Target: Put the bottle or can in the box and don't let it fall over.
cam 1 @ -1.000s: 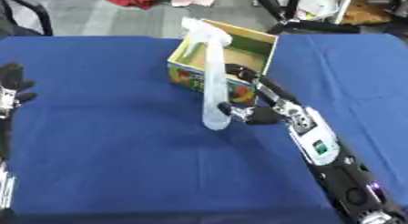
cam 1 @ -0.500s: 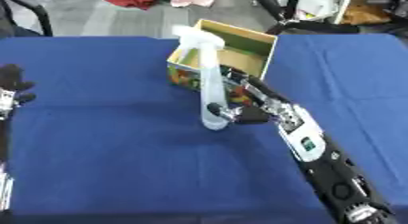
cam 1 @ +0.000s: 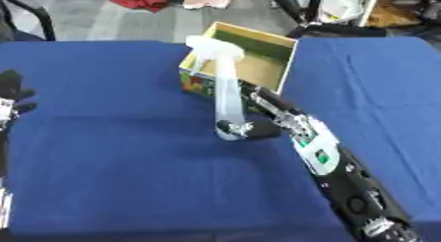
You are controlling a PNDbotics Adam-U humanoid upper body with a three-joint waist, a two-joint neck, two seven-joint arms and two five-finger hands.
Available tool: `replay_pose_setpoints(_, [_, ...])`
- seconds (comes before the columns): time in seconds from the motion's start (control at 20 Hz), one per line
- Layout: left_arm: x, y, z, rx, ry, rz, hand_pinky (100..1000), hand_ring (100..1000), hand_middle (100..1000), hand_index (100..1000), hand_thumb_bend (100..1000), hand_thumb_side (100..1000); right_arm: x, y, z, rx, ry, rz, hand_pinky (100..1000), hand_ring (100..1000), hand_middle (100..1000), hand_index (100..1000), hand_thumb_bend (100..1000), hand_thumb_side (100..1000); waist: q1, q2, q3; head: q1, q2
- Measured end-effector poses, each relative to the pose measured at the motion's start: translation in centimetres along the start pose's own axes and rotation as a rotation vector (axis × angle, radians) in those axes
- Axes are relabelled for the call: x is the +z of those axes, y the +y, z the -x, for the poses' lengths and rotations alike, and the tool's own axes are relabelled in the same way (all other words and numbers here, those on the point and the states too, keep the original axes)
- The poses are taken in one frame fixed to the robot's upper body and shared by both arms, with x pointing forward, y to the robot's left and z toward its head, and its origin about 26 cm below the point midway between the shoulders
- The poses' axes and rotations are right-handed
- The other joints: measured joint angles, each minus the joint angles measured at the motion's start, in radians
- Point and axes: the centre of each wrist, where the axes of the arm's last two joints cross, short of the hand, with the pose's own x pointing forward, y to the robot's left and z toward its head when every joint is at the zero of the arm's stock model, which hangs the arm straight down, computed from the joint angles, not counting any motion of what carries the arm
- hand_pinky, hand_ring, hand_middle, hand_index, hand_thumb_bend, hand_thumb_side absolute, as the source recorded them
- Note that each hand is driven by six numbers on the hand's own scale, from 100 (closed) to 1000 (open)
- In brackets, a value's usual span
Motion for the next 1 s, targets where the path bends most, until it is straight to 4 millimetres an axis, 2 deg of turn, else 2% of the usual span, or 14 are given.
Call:
replay_pose_setpoints(0.25, [0.0,-0.2,0.1,0.007,0.002,0.001,785,798,857,902,683,803,-0.6,1.2,0.2,-0.014,0.031,-0.007,1000,1000,995,920,385,610,0.003,-0.001,0.004,-0.005,0.0])
replay_pose_setpoints(0.35, [0.0,-0.2,0.1,0.007,0.002,0.002,785,798,857,902,683,804,-0.8,1.5,0.2,-0.021,0.04,0.001,1000,1000,989,879,337,581,0.002,-0.001,0.005,-0.008,0.0])
replay_pose_setpoints(0.55, [0.0,-0.2,0.1,0.007,0.002,0.003,785,798,857,902,682,804,-1.2,1.8,0.2,-0.031,0.061,0.038,1000,1000,960,716,172,364,0.002,-0.001,0.011,-0.011,0.0])
replay_pose_setpoints(0.6, [0.0,-0.2,0.1,0.007,0.002,0.003,785,798,857,902,682,804,-1.3,1.8,0.1,-0.035,0.067,0.055,1000,1000,932,587,100,208,0.002,-0.001,0.011,-0.012,0.0])
replay_pose_setpoints(0.65, [0.0,-0.2,0.1,0.008,0.002,0.003,785,798,857,902,682,804,-1.3,1.8,0.2,-0.038,0.076,0.076,1000,993,919,554,100,160,0.002,-0.001,0.012,-0.013,0.0])
replay_pose_setpoints(0.7, [0.0,-0.2,0.1,0.009,0.002,0.004,785,798,856,902,681,804,-1.3,1.9,0.2,-0.042,0.087,0.101,1000,943,853,448,100,100,0.002,-0.001,0.013,-0.014,0.0])
replay_pose_setpoints(0.8, [0.0,-0.2,0.1,0.011,0.002,0.004,785,798,856,902,681,804,-1.3,2.1,0.4,-0.06,0.119,0.168,1000,901,807,399,100,100,0.002,-0.001,0.016,-0.016,0.0])
replay_pose_setpoints(1.0, [0.0,-0.2,0.1,0.012,0.002,0.004,785,798,856,902,680,804,-1.6,1.6,0.5,-0.105,0.151,0.298,1000,883,786,381,100,100,0.0,-0.001,0.018,-0.019,0.0])
